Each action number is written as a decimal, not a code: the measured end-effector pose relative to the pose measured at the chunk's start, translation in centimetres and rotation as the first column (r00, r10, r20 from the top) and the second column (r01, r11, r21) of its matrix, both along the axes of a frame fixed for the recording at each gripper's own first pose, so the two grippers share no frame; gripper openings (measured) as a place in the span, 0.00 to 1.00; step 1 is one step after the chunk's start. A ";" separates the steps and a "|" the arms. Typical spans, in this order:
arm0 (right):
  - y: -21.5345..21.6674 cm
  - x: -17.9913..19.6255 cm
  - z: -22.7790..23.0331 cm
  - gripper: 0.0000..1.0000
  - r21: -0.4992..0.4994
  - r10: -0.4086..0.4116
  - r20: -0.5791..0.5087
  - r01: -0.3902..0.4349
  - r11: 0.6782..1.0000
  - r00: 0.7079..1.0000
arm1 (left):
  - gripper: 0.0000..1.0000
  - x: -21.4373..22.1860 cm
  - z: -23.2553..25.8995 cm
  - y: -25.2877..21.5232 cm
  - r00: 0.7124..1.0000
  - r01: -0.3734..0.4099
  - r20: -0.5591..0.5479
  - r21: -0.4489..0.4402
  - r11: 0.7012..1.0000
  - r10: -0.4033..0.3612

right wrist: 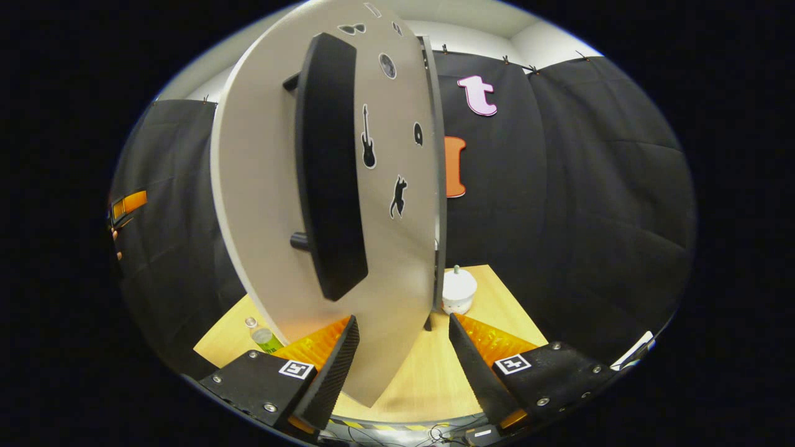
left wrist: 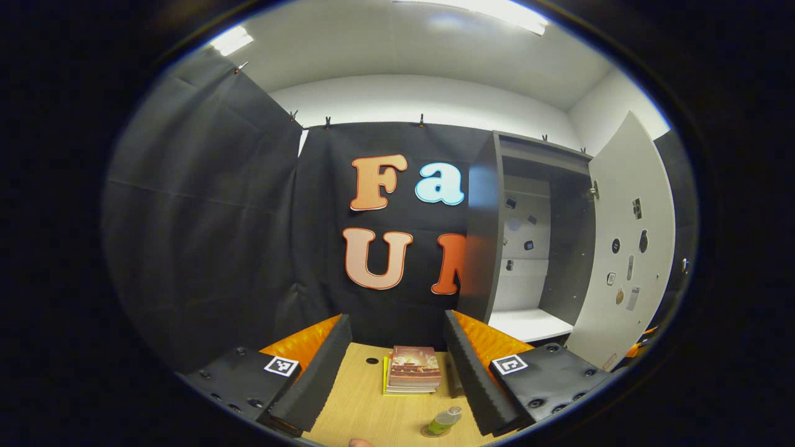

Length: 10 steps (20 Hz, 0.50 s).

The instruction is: Open the cabinet door with the right hand, grasp the bottle in the cabinet with the left hand and place it on the coaster, then close the cabinet door with the right hand.

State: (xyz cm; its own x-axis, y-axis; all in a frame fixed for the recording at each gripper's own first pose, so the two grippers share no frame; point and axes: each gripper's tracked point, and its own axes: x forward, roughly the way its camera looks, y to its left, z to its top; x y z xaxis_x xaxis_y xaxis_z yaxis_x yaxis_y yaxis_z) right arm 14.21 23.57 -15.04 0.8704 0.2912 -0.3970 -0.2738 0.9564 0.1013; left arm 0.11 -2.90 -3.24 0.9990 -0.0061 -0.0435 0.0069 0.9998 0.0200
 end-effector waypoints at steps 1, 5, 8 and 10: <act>0.6 0.3 0.1 0.90 0.005 0.003 0.004 -0.003 1.000 1.000 | 0.97 0.0 0.2 0.4 1.000 -0.002 0.005 0.001 1.000 0.002; 3.4 1.6 0.7 0.90 0.010 0.039 0.021 -0.039 0.999 0.999 | 0.97 0.8 0.9 2.2 1.000 -0.014 0.021 0.009 1.000 0.013; 5.6 3.3 0.4 0.99 0.020 0.074 0.026 -0.074 0.997 0.997 | 0.97 1.4 1.0 3.4 0.999 -0.022 0.029 0.017 1.000 0.021; 7.2 4.6 0.3 0.92 0.035 0.098 0.033 -0.099 0.994 0.995 | 0.94 1.9 0.9 4.2 0.999 -0.025 0.025 0.021 0.999 0.024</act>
State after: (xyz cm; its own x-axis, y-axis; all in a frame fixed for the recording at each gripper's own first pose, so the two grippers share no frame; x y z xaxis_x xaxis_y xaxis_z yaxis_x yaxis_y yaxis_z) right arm 18.85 30.79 -14.77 0.8485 0.3899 -0.3579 -0.3701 0.9205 0.1253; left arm 1.99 1.26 -2.36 0.9996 0.0189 -0.0186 -0.0182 0.9990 0.0412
